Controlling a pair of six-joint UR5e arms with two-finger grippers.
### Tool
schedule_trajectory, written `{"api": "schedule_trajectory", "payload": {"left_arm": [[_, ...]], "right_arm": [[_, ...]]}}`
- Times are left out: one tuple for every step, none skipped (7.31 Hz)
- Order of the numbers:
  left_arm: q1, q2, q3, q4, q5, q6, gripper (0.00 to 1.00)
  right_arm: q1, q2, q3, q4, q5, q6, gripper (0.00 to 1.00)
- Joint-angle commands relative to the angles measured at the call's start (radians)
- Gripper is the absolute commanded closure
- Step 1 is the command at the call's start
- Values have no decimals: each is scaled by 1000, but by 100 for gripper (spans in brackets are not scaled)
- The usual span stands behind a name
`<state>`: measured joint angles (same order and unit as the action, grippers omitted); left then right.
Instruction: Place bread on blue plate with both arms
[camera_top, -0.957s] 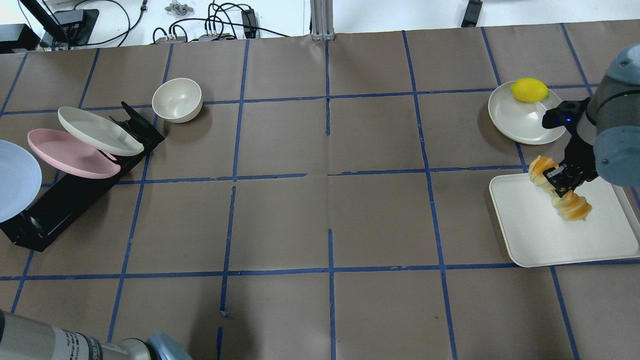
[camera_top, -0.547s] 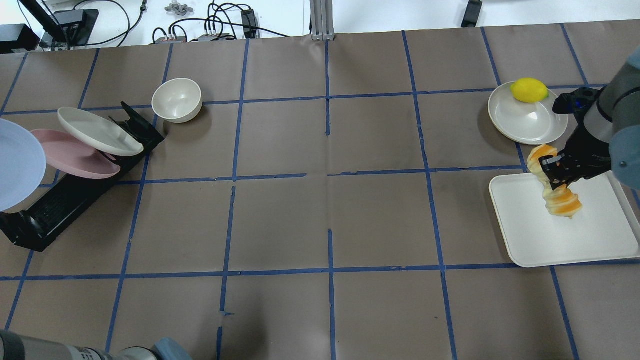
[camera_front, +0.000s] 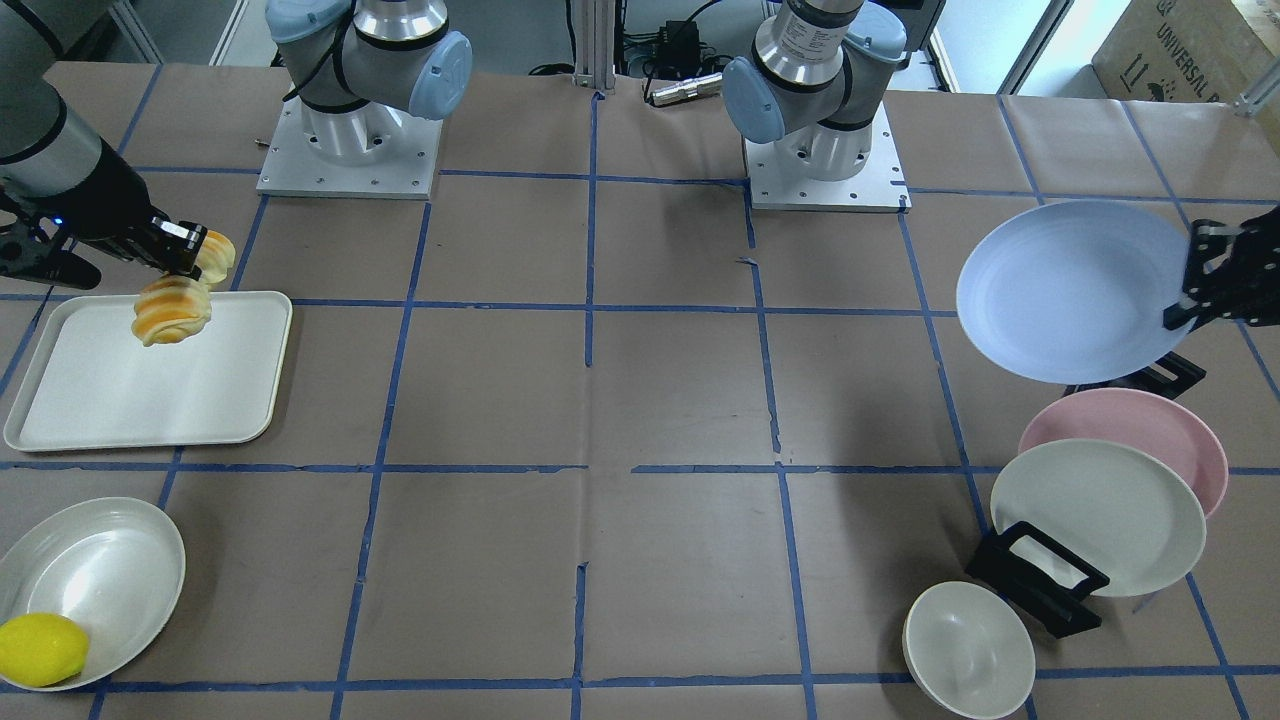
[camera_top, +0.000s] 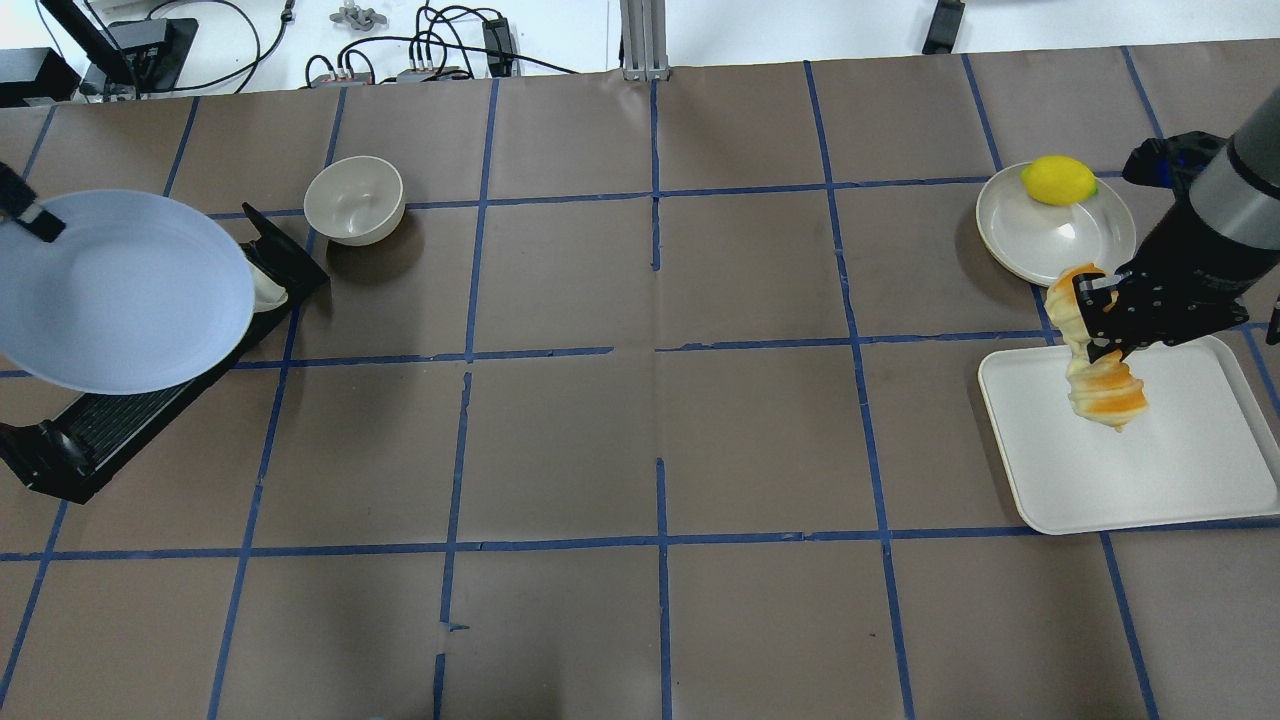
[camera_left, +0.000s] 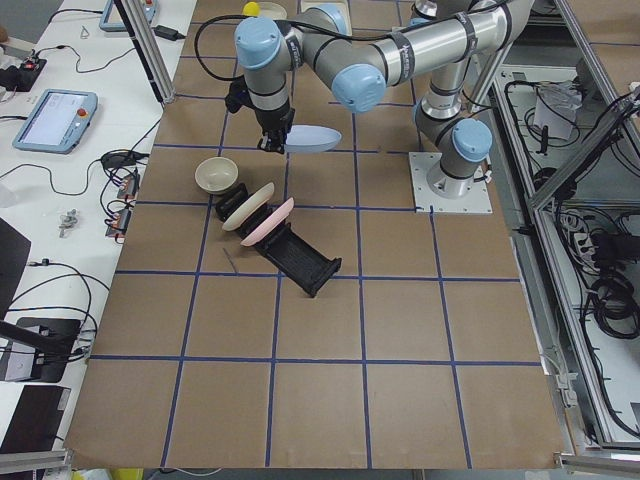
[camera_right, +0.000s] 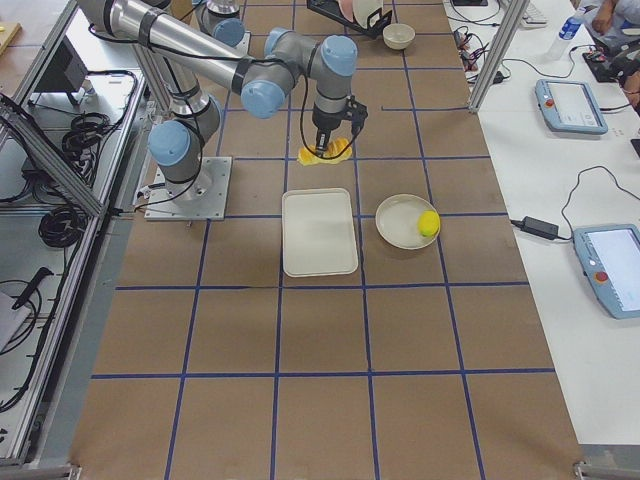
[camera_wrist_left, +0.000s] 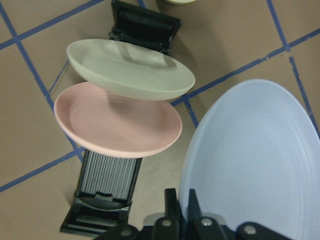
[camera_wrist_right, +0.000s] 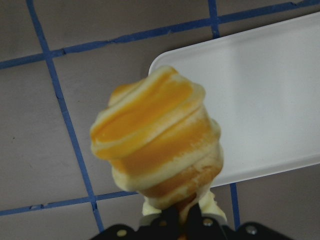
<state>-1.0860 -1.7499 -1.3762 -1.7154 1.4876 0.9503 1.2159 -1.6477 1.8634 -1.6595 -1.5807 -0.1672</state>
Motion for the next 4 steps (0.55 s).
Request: {"api": "schedule_trajectory", "payload": {"left_arm": [[-183,-2,-76,13,-44,-225,96],[-242,-17,-98,46,-90,-311,96],[-294,-34,-125,103,-92,-352,95],[-343,-69,-153,158,-96,-357,96]], "right_arm": [[88,2,-94,95,-2,113,87],[123,3,-127,116,-8,147,88],[158,6,-145,116,-10,188,91],[190,19,-154,115,-19,208,93]]}}
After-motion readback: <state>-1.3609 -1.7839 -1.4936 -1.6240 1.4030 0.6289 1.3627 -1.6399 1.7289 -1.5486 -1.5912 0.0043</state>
